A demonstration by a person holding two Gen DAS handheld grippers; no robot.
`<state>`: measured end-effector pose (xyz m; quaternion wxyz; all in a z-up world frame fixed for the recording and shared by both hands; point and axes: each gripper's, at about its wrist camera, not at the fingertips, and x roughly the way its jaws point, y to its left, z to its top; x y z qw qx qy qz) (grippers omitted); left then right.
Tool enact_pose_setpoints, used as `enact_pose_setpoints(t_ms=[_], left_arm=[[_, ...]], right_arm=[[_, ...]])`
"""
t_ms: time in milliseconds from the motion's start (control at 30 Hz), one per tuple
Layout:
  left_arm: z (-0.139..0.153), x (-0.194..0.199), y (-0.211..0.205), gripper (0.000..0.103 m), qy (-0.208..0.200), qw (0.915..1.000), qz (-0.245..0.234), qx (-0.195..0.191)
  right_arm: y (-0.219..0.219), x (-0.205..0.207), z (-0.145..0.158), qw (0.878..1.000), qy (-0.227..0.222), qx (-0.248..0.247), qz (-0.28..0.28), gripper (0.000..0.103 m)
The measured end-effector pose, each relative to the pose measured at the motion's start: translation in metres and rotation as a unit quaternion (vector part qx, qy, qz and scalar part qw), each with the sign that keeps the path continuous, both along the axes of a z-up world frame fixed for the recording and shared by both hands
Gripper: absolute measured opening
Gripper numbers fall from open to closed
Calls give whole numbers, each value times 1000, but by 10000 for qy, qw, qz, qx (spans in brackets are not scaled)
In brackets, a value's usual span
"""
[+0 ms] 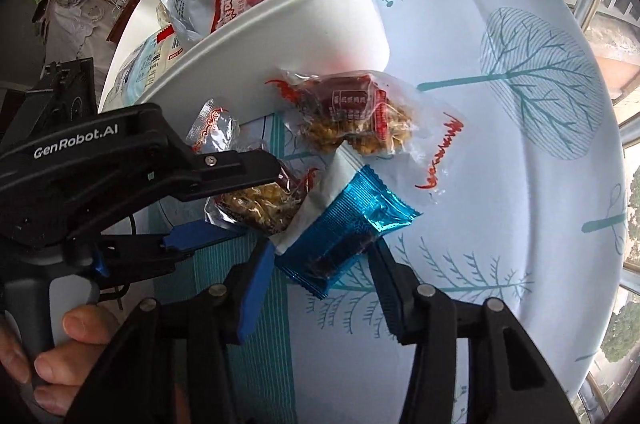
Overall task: Organize snacks
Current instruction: 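Close right tool on the blue wrapper while left tool grasps a clear nut bag, then lift the blue wrapper and nut bag with both tools over the tray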
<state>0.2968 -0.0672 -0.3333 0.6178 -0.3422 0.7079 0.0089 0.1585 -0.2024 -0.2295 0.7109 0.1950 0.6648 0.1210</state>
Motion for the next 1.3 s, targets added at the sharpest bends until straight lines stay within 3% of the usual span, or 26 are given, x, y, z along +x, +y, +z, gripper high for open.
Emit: enact_pose_setpoints(t_ms=[67,233,567,933,1300], left_arm=[[-2,2,-1,45,-30,9999,39,-136],[-6,-2,1,42,-42,9995,131,-267],[3,-18,24,39,60,9999,143,-63],[36,-54,68,39,-131,9993,345,7],[80,-82,130,39,-511,9965,550,375]], right_arm=[[-2,0,0,10000,1,21,-22,49],[-10,-5,-2,10000,4,72,-65,45],[-15,-17,1,9998,29,98,-163,38],[-19,-33,7,9987,39,258,-443,36],[16,-42,37,9981,-312,471,-248,35]])
